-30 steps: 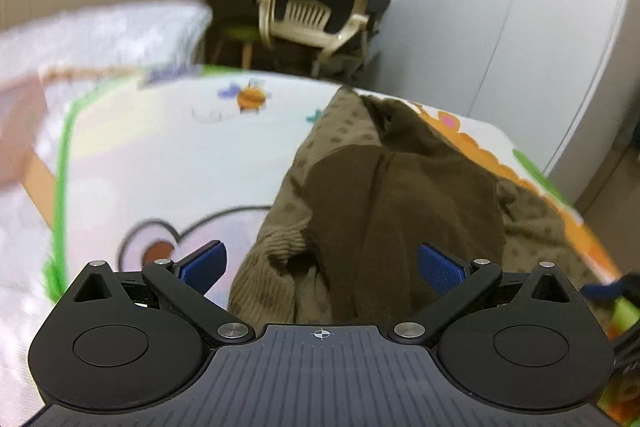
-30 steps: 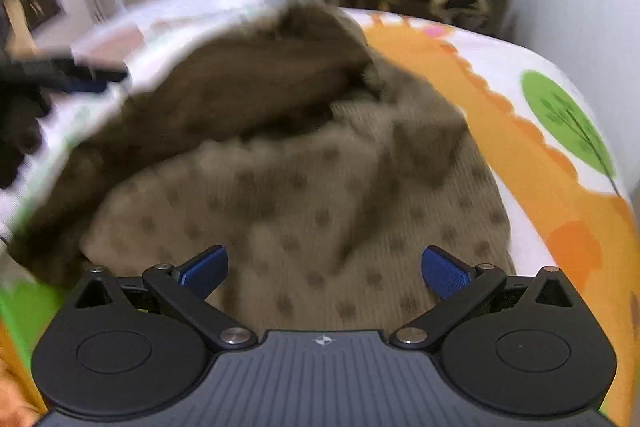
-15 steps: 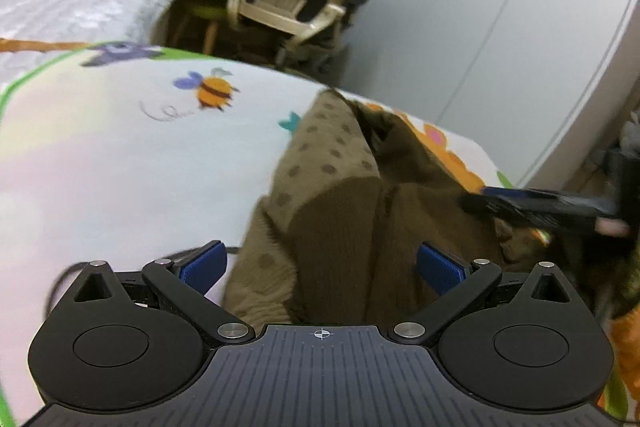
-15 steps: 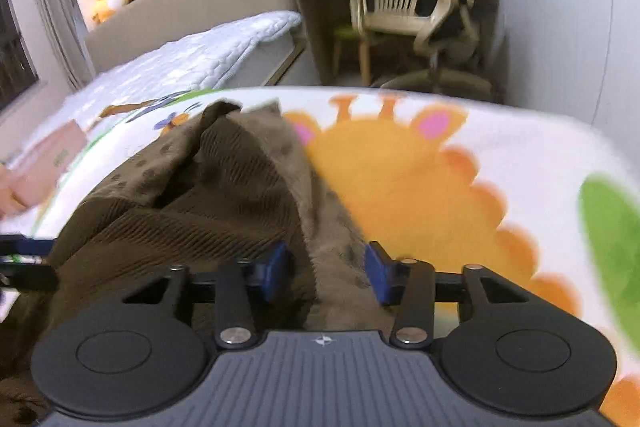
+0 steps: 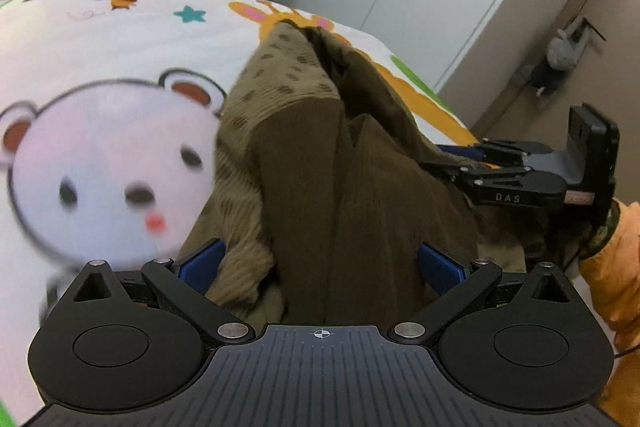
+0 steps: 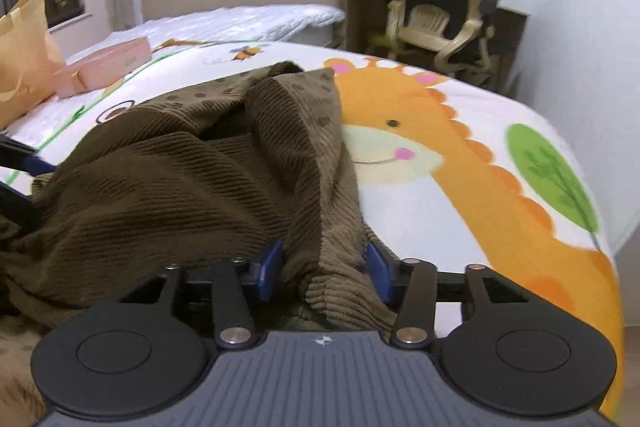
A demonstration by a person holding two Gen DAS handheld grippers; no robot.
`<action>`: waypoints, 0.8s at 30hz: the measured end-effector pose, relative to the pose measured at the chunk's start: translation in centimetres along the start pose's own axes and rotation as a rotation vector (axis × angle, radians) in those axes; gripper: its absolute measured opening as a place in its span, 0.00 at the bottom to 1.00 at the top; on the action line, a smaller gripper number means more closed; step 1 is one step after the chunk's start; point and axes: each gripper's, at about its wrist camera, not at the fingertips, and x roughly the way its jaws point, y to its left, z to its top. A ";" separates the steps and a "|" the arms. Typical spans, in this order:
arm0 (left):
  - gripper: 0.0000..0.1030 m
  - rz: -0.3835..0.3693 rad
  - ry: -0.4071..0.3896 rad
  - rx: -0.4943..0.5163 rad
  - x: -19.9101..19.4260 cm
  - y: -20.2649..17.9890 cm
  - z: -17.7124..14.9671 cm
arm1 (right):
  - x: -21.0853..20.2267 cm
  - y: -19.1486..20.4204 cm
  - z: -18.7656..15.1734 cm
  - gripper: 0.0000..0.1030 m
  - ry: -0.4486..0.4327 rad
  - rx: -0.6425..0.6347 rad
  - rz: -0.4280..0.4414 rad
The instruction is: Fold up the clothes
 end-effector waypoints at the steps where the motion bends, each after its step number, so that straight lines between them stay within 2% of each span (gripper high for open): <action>1: 1.00 0.002 -0.016 0.000 -0.8 -0.4 -0.5 | -0.1 0.0 -0.2 0.50 -0.009 0.010 -0.006; 4: 1.00 -0.013 -0.057 -0.010 -3.6 -1.1 -1.3 | 0.0 0.0 -0.1 0.56 -0.018 0.021 -0.030; 6: 1.00 -0.034 -0.058 0.007 -5.6 -1.9 -1.9 | 0.1 0.0 0.0 0.57 -0.022 0.017 -0.044; 9: 1.00 0.014 -0.039 0.059 -7.7 -3.4 -3.8 | -1.3 1.3 0.3 0.57 -0.071 -0.055 -0.054; 11: 1.00 0.057 -0.035 0.073 -8.1 -3.6 -4.6 | -3.4 3.1 0.8 0.57 -0.123 -0.125 0.030; 13: 1.00 0.079 -0.058 0.014 -8.1 -2.6 -4.4 | -5.6 5.7 1.1 0.60 -0.150 -0.233 0.159; 15: 1.00 0.098 -0.082 -0.062 -7.9 -1.3 -4.1 | -6.9 8.3 0.8 0.63 -0.136 -0.352 0.280; 17: 1.00 0.111 -0.095 -0.143 -7.5 0.0 -3.6 | -6.8 10.5 0.1 0.63 -0.086 -0.449 0.356; 20: 1.00 0.096 -0.106 -0.199 -6.9 0.6 -2.9 | -5.5 13.2 -1.7 0.63 -0.050 -0.597 0.320; 21: 1.00 0.085 -0.117 -0.202 -6.9 0.5 -2.8 | -5.0 13.6 -2.0 0.60 -0.050 -0.617 0.294; 24: 1.00 0.043 -0.155 -0.188 -7.5 -0.5 -2.4 | -4.0 13.7 -1.6 0.13 -0.056 -0.567 0.235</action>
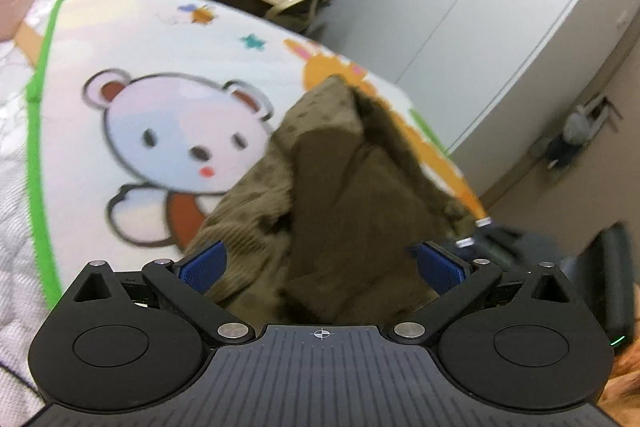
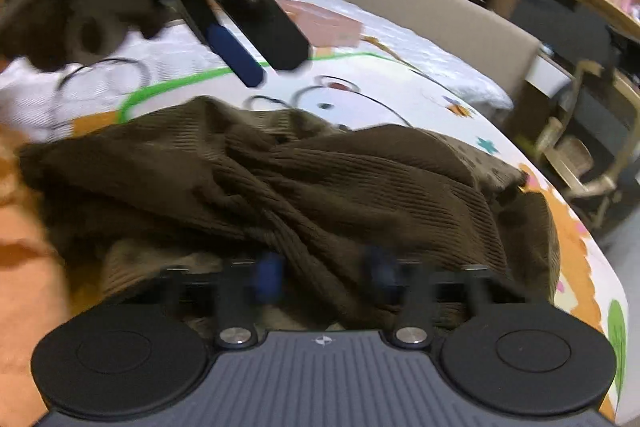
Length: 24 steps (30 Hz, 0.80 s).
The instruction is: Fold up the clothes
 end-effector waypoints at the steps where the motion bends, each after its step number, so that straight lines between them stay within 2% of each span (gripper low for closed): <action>1: 1.00 -0.018 -0.011 0.007 -0.1 -0.4 0.1 | -0.2 -0.5 0.1 0.11 -0.014 0.034 -0.015; 4: 1.00 -0.059 -0.021 0.048 -0.2 -1.7 0.3 | -3.2 -4.2 0.1 0.07 -0.128 0.166 -0.049; 8: 1.00 -0.105 0.045 0.140 0.8 -2.9 -1.0 | -8.3 -11.8 -1.4 0.07 -0.241 0.433 -0.315; 10: 1.00 -0.105 0.103 0.161 2.0 -3.1 -2.0 | -9.6 -14.6 -3.2 0.07 -0.236 0.523 -0.488; 12: 1.00 -0.085 0.165 0.158 3.6 -3.1 -2.9 | -9.9 -16.2 -5.1 0.07 -0.195 0.560 -0.605; 15: 1.00 -0.048 0.217 0.144 5.4 -2.9 -3.8 | -9.3 -16.8 -7.4 0.07 -0.155 0.638 -0.588; 21: 1.00 -0.023 0.222 0.091 6.0 -2.6 -4.0 | -6.6 -16.4 -8.7 0.07 -0.127 0.692 -0.516; 24: 1.00 -0.001 0.267 0.147 6.0 -3.3 -3.8 | -5.0 -16.4 -9.1 0.08 -0.121 0.715 -0.493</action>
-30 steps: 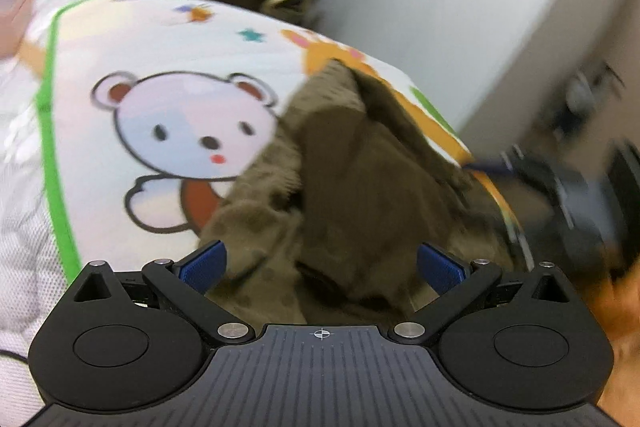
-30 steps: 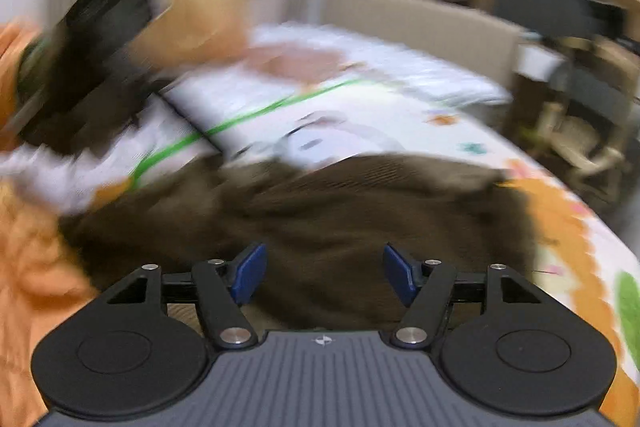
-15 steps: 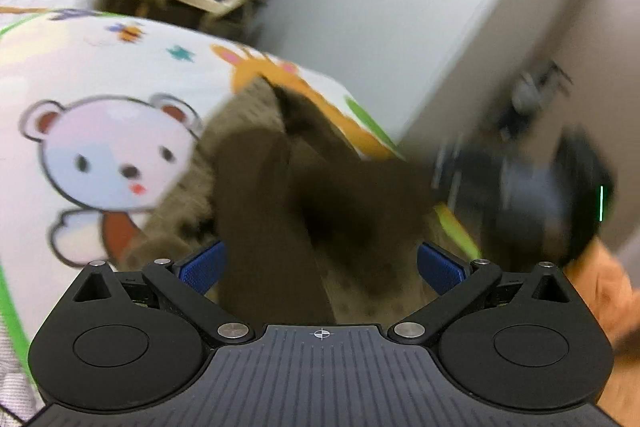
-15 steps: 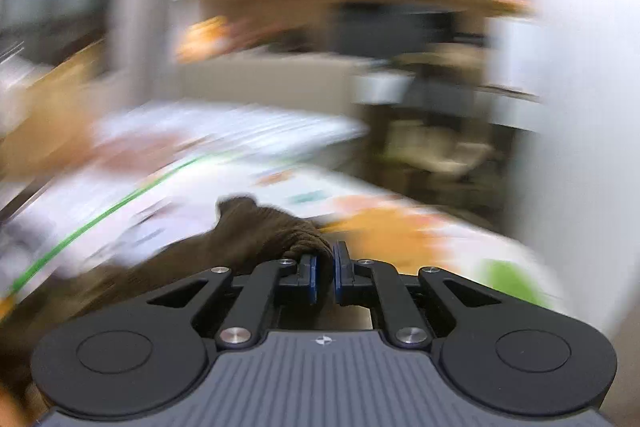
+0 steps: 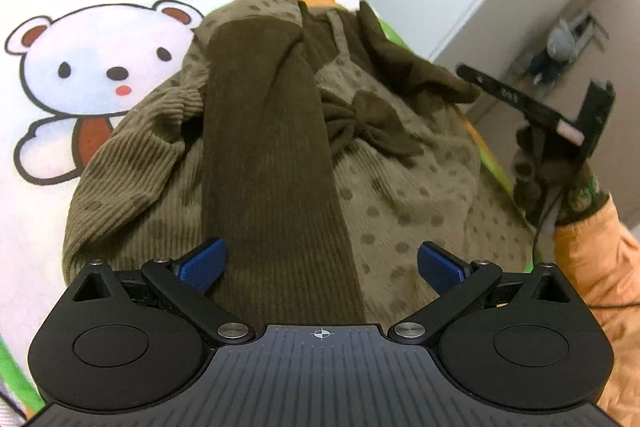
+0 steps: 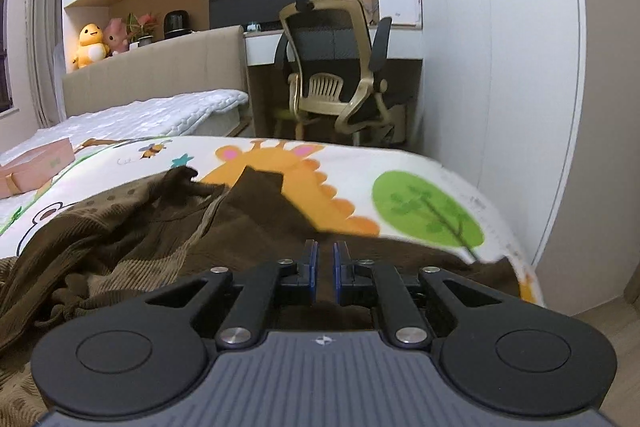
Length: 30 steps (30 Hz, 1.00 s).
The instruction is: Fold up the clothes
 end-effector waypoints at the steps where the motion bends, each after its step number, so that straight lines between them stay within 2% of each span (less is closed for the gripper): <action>1: 1.00 0.023 0.014 0.028 -0.1 -0.5 -0.1 | 0.3 0.0 -0.4 0.09 0.009 0.007 0.003; 5: 1.00 0.156 0.011 0.173 -0.4 -2.7 -1.3 | 1.0 -0.2 -1.4 0.13 0.024 0.053 0.014; 7: 1.00 0.211 0.012 0.240 -0.4 -3.4 -1.8 | 0.5 -0.6 -1.5 0.32 -0.001 0.076 0.017; 9: 1.00 0.238 0.030 0.252 0.0 -3.3 -2.0 | 0.1 -0.9 -1.6 0.34 -0.021 0.094 0.024; 11: 0.97 0.255 0.041 0.221 0.4 -2.6 -2.0 | -0.2 -1.1 -1.7 0.34 -0.036 0.107 0.032; 15: 0.66 0.285 -0.018 0.188 0.3 -1.7 -1.2 | -0.3 -1.7 -1.8 0.39 -0.051 0.143 0.042; 17: 0.59 0.265 -0.037 0.177 0.3 -1.3 -0.8 | -0.3 -1.9 -1.8 0.39 -0.050 0.160 0.045; 19: 0.41 0.264 -0.056 0.215 0.5 -1.5 -0.5 | -0.3 -2.1 -1.8 0.39 -0.047 0.173 0.045; 20: 0.37 0.266 -0.070 0.239 0.4 -1.7 -0.3 | -0.3 -2.1 -1.8 0.40 -0.044 0.175 0.044; 21: 0.22 0.269 -0.093 0.261 0.2 -2.0 0.0 | -0.2 -2.1 -1.8 0.42 -0.041 0.175 0.043; 23: 0.15 0.283 -0.155 0.302 -0.6 -2.3 1.0 | -0.2 -2.0 -1.8 0.44 -0.037 0.171 0.039; 24: 0.08 0.301 -0.193 0.317 -1.2 -2.3 1.7 | -0.1 -1.9 -1.7 0.45 -0.034 0.166 0.037; 27: 0.07 0.370 -0.309 0.319 -3.3 -0.9 4.8 | 0.1 -1.5 -1.6 0.45 -0.018 0.148 0.026; 30: 0.06 0.523 -0.424 0.314 -4.6 2.3 8.1 | 0.5 -0.4 -1.1 0.45 0.008 0.069 -0.001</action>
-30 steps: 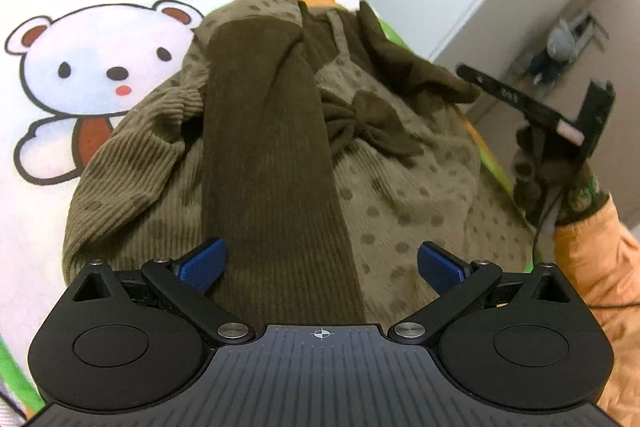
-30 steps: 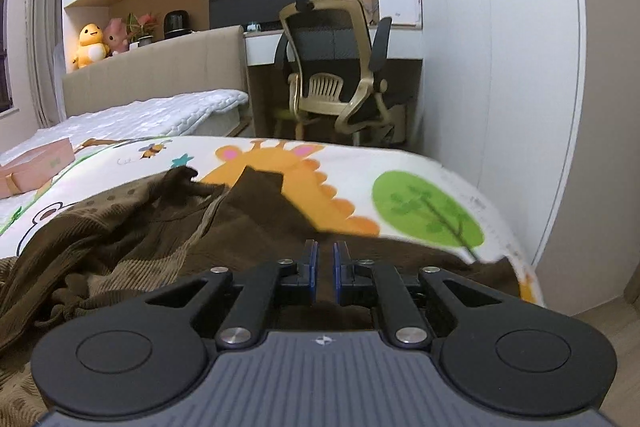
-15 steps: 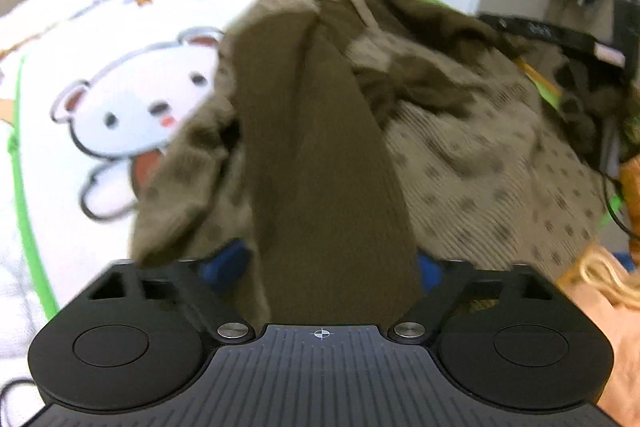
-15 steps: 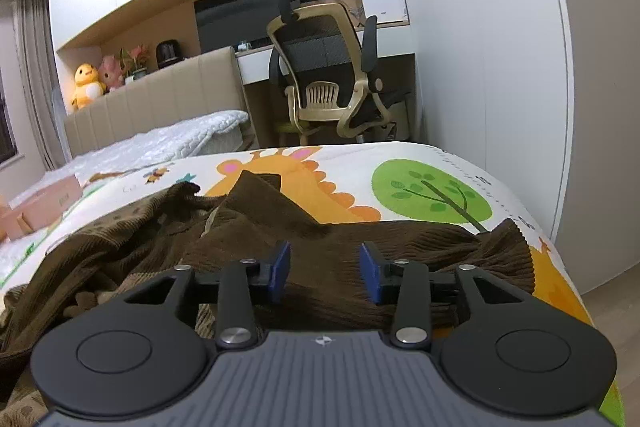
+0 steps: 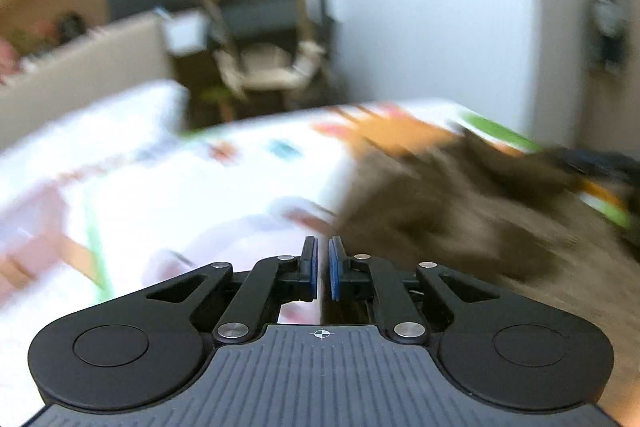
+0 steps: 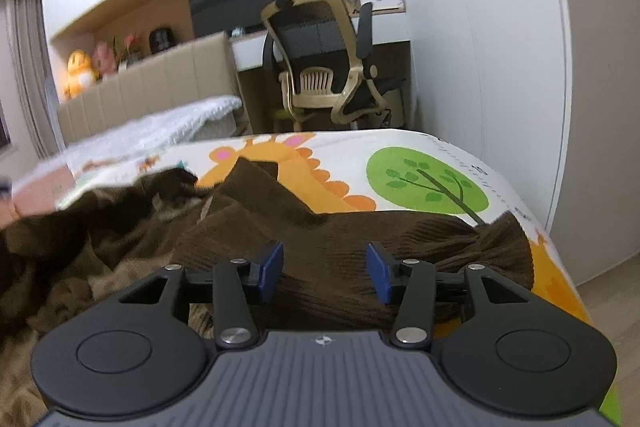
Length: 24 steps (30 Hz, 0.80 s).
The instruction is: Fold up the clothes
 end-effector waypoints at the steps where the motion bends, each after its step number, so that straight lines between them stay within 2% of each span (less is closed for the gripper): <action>1: 0.05 0.060 -0.016 -0.009 0.9 1.6 0.4 | 0.1 0.7 0.3 0.45 0.005 -0.049 -0.012; 3: 0.05 0.172 -0.029 -0.046 2.9 5.1 0.9 | 0.0 2.5 1.2 0.47 -0.001 -0.173 -0.024; 4: 0.05 0.205 -0.025 -0.071 3.8 6.7 1.0 | -0.2 3.4 1.8 0.50 -0.010 -0.218 -0.017; 5: 0.05 0.222 -0.012 -0.103 4.6 8.2 1.0 | -0.3 4.3 2.4 0.52 -0.014 -0.244 0.002; 6: 0.05 0.198 0.004 -0.146 5.2 9.4 0.9 | -0.3 5.3 3.3 0.56 -0.010 -0.260 0.046; 8: 0.09 0.073 0.019 -0.215 5.2 10.0 0.7 | 0.2 7.1 4.8 0.65 0.016 -0.271 0.149; 9: 0.16 0.016 0.020 -0.225 5.0 9.6 0.6 | 0.9 8.1 5.5 0.68 0.048 -0.265 0.216; 10: 0.31 -0.052 0.027 -0.235 4.7 9.0 0.5 | 1.6 9.0 6.0 0.68 0.079 -0.258 0.275; 11: 0.40 -0.128 0.040 -0.247 4.5 8.1 0.3 | 2.3 9.8 6.3 0.68 0.106 -0.256 0.304; 13: 0.67 -0.273 0.057 -0.250 3.7 6.4 0.0 | 3.9 11.6 6.7 0.68 0.138 -0.274 0.320; 14: 0.73 -0.342 0.062 -0.237 3.3 5.3 -0.2 | 4.4 12.3 6.7 0.68 0.134 -0.294 0.313; 16: 0.92 -0.437 0.083 -0.172 2.3 2.9 -0.8 | 4.7 13.5 6.5 0.68 0.115 -0.338 0.308; 19: 0.91 -0.480 0.154 -0.046 1.9 -0.3 -2.6 | 4.4 14.7 6.0 0.69 0.099 -0.413 0.337; 20: 0.91 -0.469 0.177 -0.007 2.0 -1.2 -3.2 | 4.2 15.1 5.7 0.71 0.097 -0.440 0.343; 21: 0.85 -0.444 0.197 0.029 2.2 -1.8 -3.8 | 4.0 15.5 5.3 0.73 0.095 -0.466 0.344; 22: 0.57 -0.410 0.209 0.067 2.4 -2.4 -4.4 | 3.8 15.6 5.0 0.74 0.093 -0.482 0.338; 23: 0.38 -0.369 0.215 0.107 2.6 -2.8 -4.8 | 3.7 15.6 4.8 0.74 0.093 -0.494 0.331; 24: 0.15 -0.337 0.212 0.126 2.7 -2.8 -4.9 | 3.8 15.4 4.6 0.74 0.098 -0.493 0.322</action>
